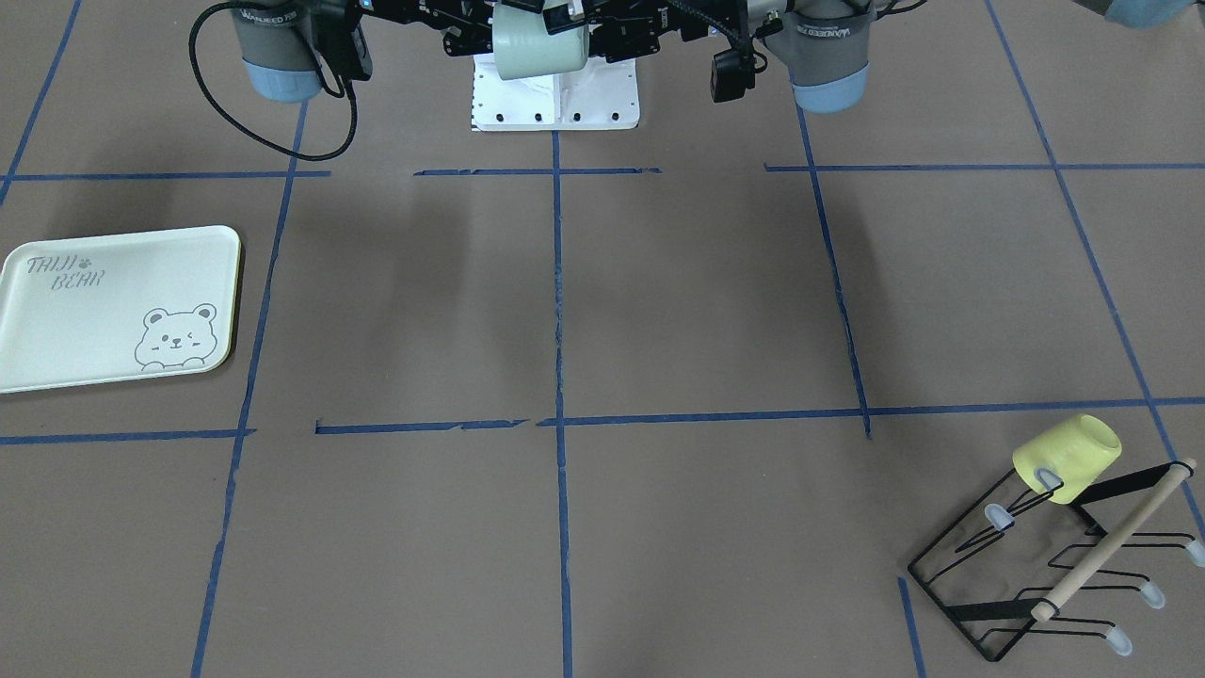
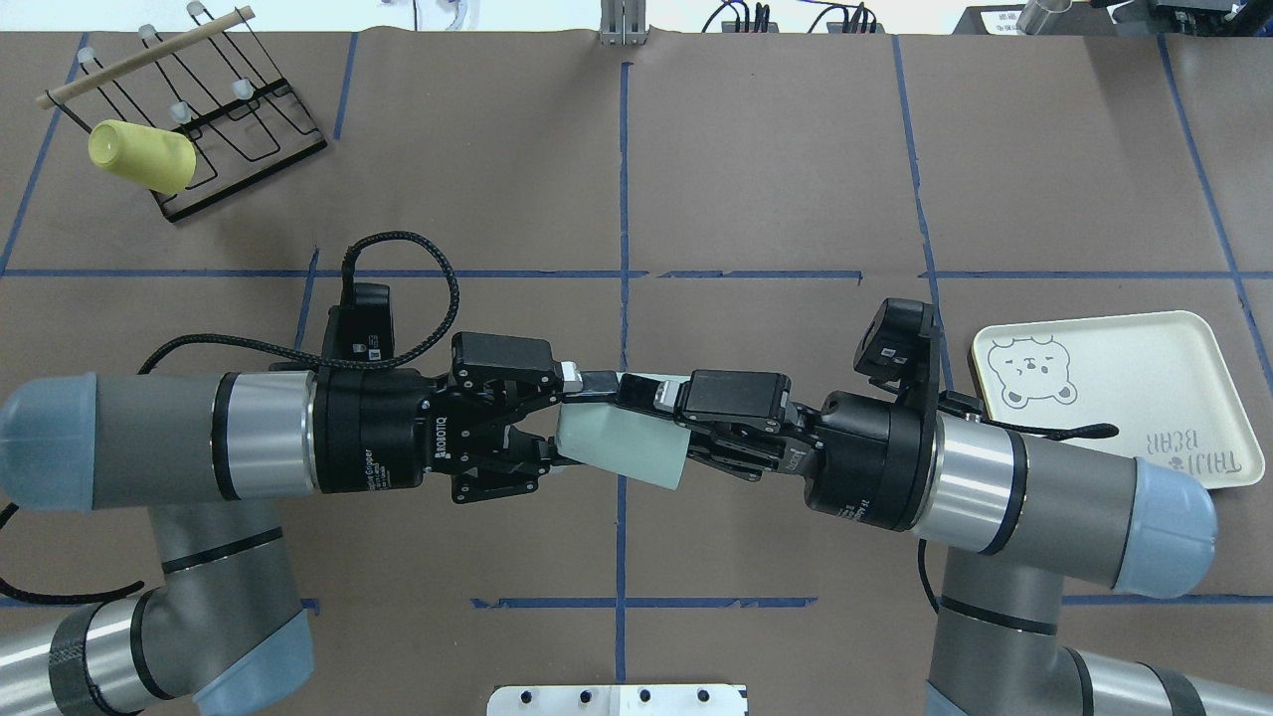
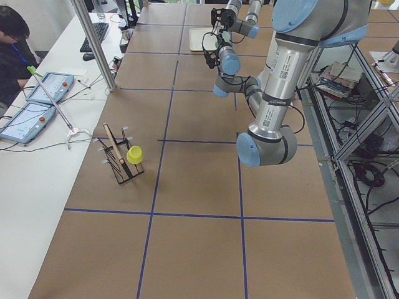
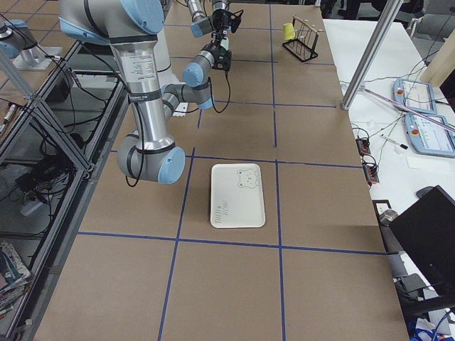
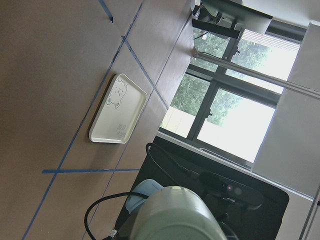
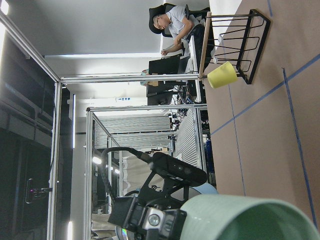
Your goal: Left arm grabs green cup and hands to right arm on tray
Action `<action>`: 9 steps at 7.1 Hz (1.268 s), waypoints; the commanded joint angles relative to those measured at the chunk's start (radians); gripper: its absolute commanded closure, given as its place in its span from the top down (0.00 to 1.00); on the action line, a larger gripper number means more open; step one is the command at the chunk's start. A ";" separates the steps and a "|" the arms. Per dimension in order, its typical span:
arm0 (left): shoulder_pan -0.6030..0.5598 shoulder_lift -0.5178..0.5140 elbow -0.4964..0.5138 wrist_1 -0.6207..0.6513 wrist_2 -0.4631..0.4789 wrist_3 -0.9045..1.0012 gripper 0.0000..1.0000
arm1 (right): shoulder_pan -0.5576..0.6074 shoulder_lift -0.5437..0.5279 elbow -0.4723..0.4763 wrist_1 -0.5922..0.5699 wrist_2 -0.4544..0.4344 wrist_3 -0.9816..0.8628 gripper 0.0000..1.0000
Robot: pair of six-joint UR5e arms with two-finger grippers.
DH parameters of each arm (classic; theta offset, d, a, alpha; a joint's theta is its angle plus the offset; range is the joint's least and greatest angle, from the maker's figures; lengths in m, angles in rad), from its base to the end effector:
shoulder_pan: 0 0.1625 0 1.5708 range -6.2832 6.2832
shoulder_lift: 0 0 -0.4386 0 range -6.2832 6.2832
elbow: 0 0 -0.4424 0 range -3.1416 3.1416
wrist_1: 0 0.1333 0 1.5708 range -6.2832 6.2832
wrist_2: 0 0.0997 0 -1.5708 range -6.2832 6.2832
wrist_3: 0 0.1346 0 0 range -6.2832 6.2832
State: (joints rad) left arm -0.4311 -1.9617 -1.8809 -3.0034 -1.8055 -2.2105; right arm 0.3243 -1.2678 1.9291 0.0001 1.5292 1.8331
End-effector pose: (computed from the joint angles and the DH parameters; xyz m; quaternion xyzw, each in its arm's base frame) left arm 0.4686 -0.3278 0.1285 -0.1468 0.8590 -0.1565 0.4648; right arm -0.4533 -0.2989 0.1481 0.0370 -0.8975 0.1448 0.4149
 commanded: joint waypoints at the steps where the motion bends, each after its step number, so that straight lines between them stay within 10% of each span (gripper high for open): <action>1: 0.000 0.003 0.000 0.000 0.000 0.000 0.23 | 0.001 -0.002 0.002 0.001 0.000 0.000 0.40; 6: 0.000 0.006 -0.003 -0.006 0.000 0.000 0.28 | 0.001 -0.002 0.001 0.001 0.000 0.000 0.02; 8: 0.000 0.003 -0.003 -0.003 0.000 0.005 1.00 | 0.001 -0.002 0.002 0.001 0.000 -0.002 0.00; 9: -0.006 0.003 0.002 -0.003 0.002 0.012 1.00 | 0.001 -0.001 0.002 0.001 0.000 -0.002 0.00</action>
State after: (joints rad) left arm -0.4324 -1.9574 -1.8818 -3.0073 -1.8051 -2.2052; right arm 0.3257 -1.2694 1.9313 0.0016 1.5293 1.8317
